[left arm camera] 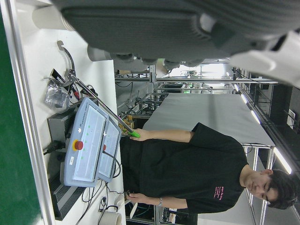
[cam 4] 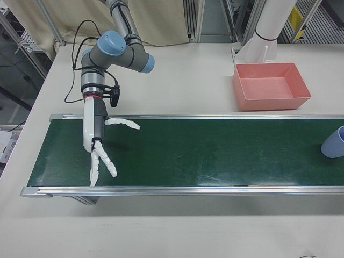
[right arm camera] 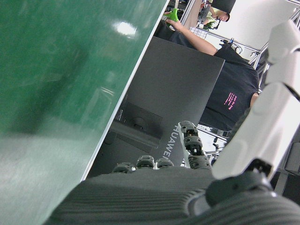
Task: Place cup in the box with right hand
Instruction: 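Move the open right hand along the belt toward the approaching blue cup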
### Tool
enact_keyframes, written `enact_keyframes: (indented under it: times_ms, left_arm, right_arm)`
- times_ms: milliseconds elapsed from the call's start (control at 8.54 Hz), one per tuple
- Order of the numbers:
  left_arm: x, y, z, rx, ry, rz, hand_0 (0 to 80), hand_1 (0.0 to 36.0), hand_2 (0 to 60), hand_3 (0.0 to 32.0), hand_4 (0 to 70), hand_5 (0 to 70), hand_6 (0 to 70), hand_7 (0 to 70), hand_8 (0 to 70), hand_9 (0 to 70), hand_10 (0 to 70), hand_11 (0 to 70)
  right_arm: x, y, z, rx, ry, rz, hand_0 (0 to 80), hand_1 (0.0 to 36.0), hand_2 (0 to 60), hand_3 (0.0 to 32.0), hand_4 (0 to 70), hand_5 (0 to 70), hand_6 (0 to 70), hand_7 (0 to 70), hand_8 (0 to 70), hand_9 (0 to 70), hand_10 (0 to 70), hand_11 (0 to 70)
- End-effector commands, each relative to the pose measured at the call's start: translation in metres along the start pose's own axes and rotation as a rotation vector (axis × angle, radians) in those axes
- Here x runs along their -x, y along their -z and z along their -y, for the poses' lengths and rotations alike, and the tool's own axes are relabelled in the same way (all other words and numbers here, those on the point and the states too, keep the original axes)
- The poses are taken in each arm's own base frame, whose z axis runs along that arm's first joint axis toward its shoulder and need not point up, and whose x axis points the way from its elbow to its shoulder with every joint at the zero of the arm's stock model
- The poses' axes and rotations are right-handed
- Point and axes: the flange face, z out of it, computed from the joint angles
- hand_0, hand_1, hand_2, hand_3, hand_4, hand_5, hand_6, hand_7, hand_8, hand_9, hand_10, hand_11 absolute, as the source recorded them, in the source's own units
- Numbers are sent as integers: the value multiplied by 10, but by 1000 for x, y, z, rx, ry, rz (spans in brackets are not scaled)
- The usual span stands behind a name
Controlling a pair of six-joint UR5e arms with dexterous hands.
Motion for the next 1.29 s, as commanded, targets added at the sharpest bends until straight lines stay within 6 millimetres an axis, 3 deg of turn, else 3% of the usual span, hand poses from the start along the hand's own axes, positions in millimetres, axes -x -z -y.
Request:
enact_keyframes:
  times_ms: [0,117,468,820,937,1171]
  left_arm:
    - [0,0,0,0,0,0,0,0,0,0,0,0,0,0,0,0,0,0]
    - [0,0,0,0,0,0,0,0,0,0,0,0,0,0,0,0,0,0]
    - [0,0,0,0,0,0,0,0,0,0,0,0,0,0,0,0,0,0]
    - [0,0,0,0,0,0,0,0,0,0,0,0,0,0,0,0,0,0]
    - [1,0,0,0,0,1,0,0,0,0,0,0,0,0,0,0,0,0]
    - [0,0,0,0,0,0,0,0,0,0,0,0,0,0,0,0,0,0]
  right_arm:
    - [8,1,-2,-5,14,34,398,130,180,0,0,34,10,0,22,15,0,0]
    - [10,4,-2,-11,29,50,400,131,179,0,0,34,5,0,20,9,0,0]
    - [29,10,-55,73,261,96,379,120,185,0,0,31,0,0,17,4,0,0]
    - [14,8,-52,73,264,68,425,144,170,0,0,40,4,0,23,10,0,0]
    - [1,6,-44,66,262,44,401,130,175,0,0,35,5,0,24,12,0,0]
    - [-12,3,-51,84,258,21,391,125,179,0,0,34,5,0,24,14,0,0]
